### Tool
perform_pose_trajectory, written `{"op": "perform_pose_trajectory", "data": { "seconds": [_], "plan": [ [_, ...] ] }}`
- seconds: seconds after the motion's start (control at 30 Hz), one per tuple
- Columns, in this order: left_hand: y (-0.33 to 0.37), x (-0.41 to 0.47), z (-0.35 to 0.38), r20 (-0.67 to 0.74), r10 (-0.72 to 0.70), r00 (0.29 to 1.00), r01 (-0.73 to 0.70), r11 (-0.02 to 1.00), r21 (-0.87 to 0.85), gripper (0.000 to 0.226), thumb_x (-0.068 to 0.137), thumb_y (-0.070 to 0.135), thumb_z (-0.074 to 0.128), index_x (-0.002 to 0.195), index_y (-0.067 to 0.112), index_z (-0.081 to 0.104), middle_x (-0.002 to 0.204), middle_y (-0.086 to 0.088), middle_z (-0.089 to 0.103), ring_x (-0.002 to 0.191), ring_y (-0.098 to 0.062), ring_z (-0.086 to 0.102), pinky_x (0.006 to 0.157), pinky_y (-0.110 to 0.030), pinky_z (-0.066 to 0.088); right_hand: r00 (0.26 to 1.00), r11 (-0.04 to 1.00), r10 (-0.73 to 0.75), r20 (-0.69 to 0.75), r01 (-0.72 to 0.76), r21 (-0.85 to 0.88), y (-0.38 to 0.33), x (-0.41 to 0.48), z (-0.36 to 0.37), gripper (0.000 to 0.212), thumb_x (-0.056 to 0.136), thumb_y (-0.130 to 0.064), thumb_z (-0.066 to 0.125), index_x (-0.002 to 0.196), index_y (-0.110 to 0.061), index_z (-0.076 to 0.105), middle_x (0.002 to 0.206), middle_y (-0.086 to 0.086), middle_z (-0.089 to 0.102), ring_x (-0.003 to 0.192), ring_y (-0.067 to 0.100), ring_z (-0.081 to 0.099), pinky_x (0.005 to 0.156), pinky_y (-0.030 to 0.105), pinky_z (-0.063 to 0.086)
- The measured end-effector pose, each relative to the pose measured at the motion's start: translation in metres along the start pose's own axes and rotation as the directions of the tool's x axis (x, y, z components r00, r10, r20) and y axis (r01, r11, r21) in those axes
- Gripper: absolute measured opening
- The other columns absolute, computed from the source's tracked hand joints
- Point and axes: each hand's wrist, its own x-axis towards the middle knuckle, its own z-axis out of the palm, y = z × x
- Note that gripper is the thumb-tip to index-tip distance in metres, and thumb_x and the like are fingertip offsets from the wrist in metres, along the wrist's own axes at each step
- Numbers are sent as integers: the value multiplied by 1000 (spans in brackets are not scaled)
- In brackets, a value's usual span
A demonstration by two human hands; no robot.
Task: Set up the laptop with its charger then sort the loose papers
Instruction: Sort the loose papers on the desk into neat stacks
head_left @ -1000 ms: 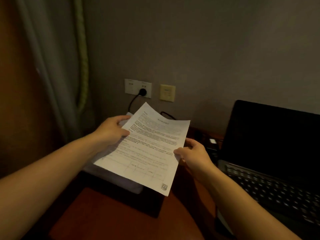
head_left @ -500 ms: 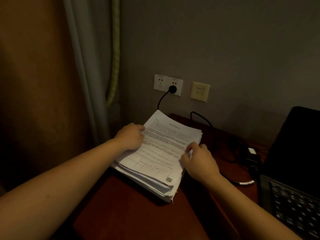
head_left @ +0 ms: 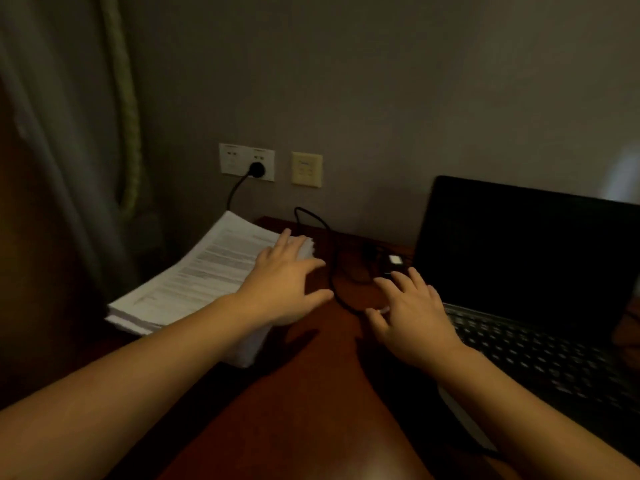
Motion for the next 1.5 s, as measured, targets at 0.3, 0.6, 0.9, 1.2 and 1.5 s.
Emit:
{"op": "perform_pose_trajectory", "data": {
  "seconds": [0.3, 0.6, 0.9, 1.2, 1.5],
  "plan": [
    [240, 16, 68, 95, 369, 925, -355, 925, -138, 59, 95, 57, 53, 150, 37, 39, 168, -1, 5, 154, -24, -12, 124, -50, 5, 936, 936, 350, -31, -350, -29, 184, -129, -38, 56, 103, -50, 37, 154, -28, 31, 165, 3, 21, 155, 27, 3, 124, 51, 8],
    [441, 8, 115, 207, 564, 800, -470, 802, -368, 57, 95, 50, 55, 149, 37, 40, 167, -1, 13, 155, -26, -1, 122, -48, 11, 674, 671, 739, -14, -737, -82, 357, -283, -62, 59, 101, -62, 27, 152, -33, 34, 166, 0, 22, 154, 27, 13, 124, 56, 11],
    [523, 52, 152, 300, 438, 848, -264, 838, -478, 82, 89, 64, 57, 156, 29, 25, 163, -9, 25, 149, -34, 20, 120, -52, 24, 568, 568, 822, -36, -823, 11, 408, -310, -37, 71, 95, -73, 18, 155, -36, 26, 167, -3, 17, 154, 25, 12, 121, 59, 0],
    [550, 92, 122, 429, 201, 881, 231, 608, -759, 63, 90, 30, 74, 142, 7, 46, 145, -11, 51, 127, -33, 52, 90, -39, 45, 565, 569, 821, -80, -822, 29, 417, -309, -32, 71, 95, -73, 17, 155, -36, 28, 167, -4, 17, 155, 25, 10, 121, 58, -1],
    [542, 84, 122, 508, 213, 834, 337, 532, -777, 65, 92, 33, 70, 145, 6, 43, 151, -10, 45, 136, -30, 44, 96, -39, 42, 543, 546, 836, -78, -838, 20, 420, -302, -31, 79, 91, -76, 12, 156, -35, 25, 168, -3, 15, 155, 26, 9, 121, 59, -1]
  ]
}}
